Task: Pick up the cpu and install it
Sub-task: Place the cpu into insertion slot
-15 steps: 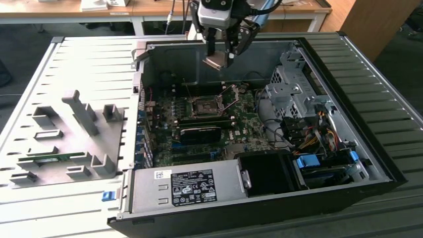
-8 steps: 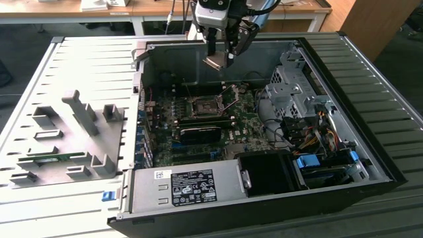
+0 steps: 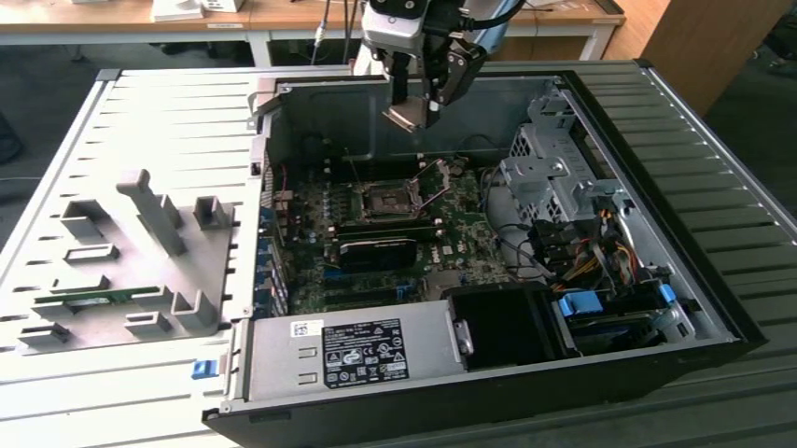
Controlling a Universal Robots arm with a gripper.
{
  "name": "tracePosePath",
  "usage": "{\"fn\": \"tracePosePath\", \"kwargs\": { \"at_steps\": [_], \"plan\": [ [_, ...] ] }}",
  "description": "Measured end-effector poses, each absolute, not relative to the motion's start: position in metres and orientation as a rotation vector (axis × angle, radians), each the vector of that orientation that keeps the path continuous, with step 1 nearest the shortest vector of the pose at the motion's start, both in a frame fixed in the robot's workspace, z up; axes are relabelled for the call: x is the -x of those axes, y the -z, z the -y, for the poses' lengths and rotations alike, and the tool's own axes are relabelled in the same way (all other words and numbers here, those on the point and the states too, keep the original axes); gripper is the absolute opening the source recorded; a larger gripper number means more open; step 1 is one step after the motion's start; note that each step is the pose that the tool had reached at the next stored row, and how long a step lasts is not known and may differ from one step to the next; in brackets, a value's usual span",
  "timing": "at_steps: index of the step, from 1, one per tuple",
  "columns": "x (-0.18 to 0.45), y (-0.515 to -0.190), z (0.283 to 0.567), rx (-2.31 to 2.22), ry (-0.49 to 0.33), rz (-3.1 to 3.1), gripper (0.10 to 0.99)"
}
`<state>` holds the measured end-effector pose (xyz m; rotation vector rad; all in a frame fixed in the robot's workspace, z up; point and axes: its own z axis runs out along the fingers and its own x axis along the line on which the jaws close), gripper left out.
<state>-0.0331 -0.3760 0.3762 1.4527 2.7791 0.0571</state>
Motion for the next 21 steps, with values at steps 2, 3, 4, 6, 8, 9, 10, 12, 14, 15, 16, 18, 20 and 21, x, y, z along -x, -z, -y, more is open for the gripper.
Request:
{"fn": "tracePosePath", "kwargs": {
  "at_steps": [2, 3, 4, 6, 8, 9, 10, 12, 14, 15, 16, 18, 20, 21],
  "plan": [
    [0.0331, -0.3761, 0.3760, -1.465, -0.057, -2.772, 0.529],
    [0.0331, -0.3761, 0.3760, -1.471, -0.057, -2.769, 0.529],
    [0.0331, -0.3761, 0.3760, -1.476, -0.057, -2.766, 0.529],
    [0.0331, -0.3762, 0.3760, -1.486, -0.057, -2.761, 0.529],
    [0.0331, -0.3761, 0.3760, -1.494, -0.057, -2.756, 0.529],
    [0.0331, -0.3761, 0.3760, -1.499, -0.057, -2.754, 0.529],
    [0.0331, -0.3761, 0.3760, -1.503, -0.057, -2.751, 0.529],
    [0.0331, -0.3761, 0.3760, -1.513, -0.057, -2.746, 0.529],
    [0.0331, -0.3761, 0.3760, -1.521, -0.057, -2.741, 0.529],
    [0.0331, -0.3761, 0.3760, -1.526, -0.057, -2.738, 0.529],
    [0.0331, -0.3761, 0.3760, -1.530, -0.057, -2.736, 0.529],
    [0.0331, -0.3761, 0.3760, -1.539, -0.057, -2.731, 0.529],
    [0.0331, -0.3761, 0.3760, -1.548, -0.057, -2.726, 0.529],
    [0.0331, -0.3761, 0.3760, -1.552, -0.057, -2.723, 0.529]
  ]
}}
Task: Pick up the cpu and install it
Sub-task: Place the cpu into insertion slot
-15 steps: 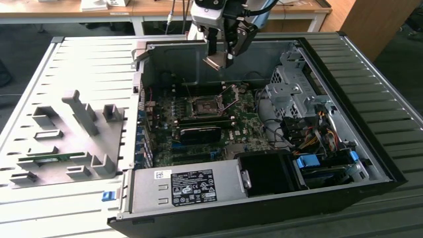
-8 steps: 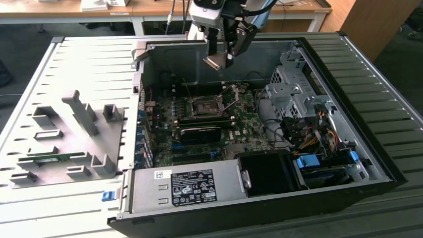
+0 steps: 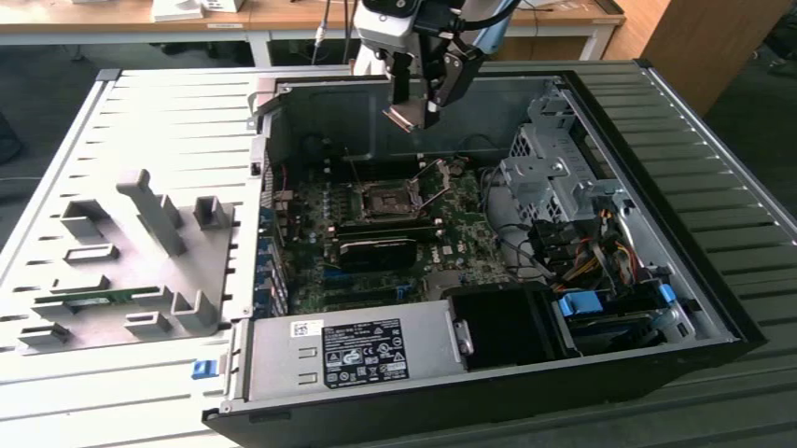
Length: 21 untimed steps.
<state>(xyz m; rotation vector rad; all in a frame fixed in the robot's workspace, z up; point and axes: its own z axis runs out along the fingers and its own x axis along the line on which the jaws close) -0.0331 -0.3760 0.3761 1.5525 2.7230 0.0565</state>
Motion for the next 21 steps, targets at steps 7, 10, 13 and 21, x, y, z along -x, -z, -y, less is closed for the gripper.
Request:
{"fn": "tracePosePath", "kwargs": {
  "at_steps": [7, 10, 13, 21],
  "plan": [
    [0.0331, -0.3761, 0.3760, -1.587, -0.056, -2.702, 0.529],
    [0.0331, -0.3759, 0.3760, -1.627, -0.056, -2.678, 0.529],
    [0.0331, -0.3757, 0.3760, -1.686, -0.055, -2.640, 0.529],
    [0.0331, -0.3741, 0.3759, -1.867, -0.054, -2.512, 0.529]
  ]
}}
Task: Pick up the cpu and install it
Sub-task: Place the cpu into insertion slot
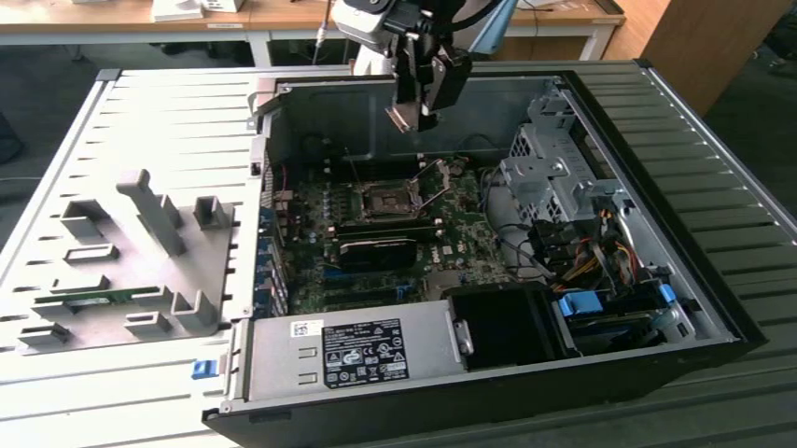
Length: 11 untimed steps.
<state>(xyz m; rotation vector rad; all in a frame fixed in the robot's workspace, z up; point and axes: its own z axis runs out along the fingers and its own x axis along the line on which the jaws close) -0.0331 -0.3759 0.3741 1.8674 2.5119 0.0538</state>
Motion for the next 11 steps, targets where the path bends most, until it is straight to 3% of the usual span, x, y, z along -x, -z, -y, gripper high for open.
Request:
{"fn": "tracePosePath", "kwargs": {
  "at_steps": [11],
  "plan": [
    [0.0331, -0.3674, 0.3760, -2.096, -0.051, -2.320, 0.529]
  ]
}}
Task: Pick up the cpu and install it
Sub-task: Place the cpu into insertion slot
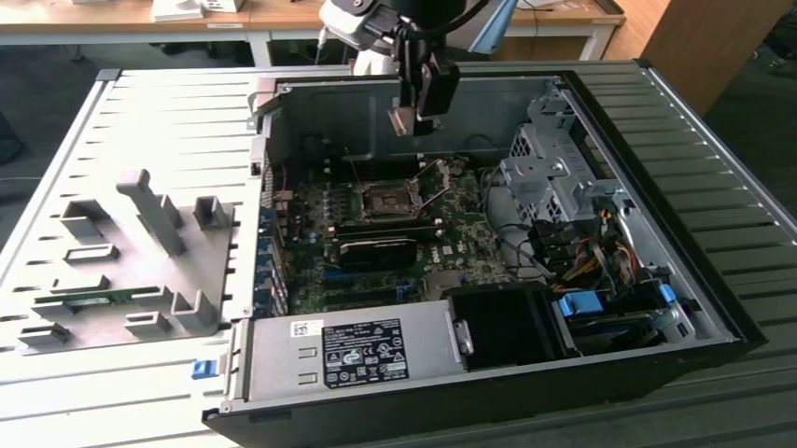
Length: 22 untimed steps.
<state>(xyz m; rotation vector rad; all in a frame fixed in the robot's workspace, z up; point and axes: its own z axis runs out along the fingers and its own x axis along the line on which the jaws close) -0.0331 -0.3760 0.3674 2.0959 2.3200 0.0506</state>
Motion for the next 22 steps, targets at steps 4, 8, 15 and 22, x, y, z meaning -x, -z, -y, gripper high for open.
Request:
{"fn": "tracePosePath", "kwargs": {
  "at_steps": [4, 8, 15, 22],
  "plan": [
    [0.033, -0.364, 0.376, -2.171, -0.049, -2.249, 0.529],
    [0.034, -0.360, 0.369, -2.181, -0.050, -2.238, 0.529],
    [0.035, -0.347, 0.352, -2.181, -0.050, -2.237, 0.529],
    [0.036, -0.335, 0.350, -2.180, -0.046, -2.236, 0.529]
  ]
}}
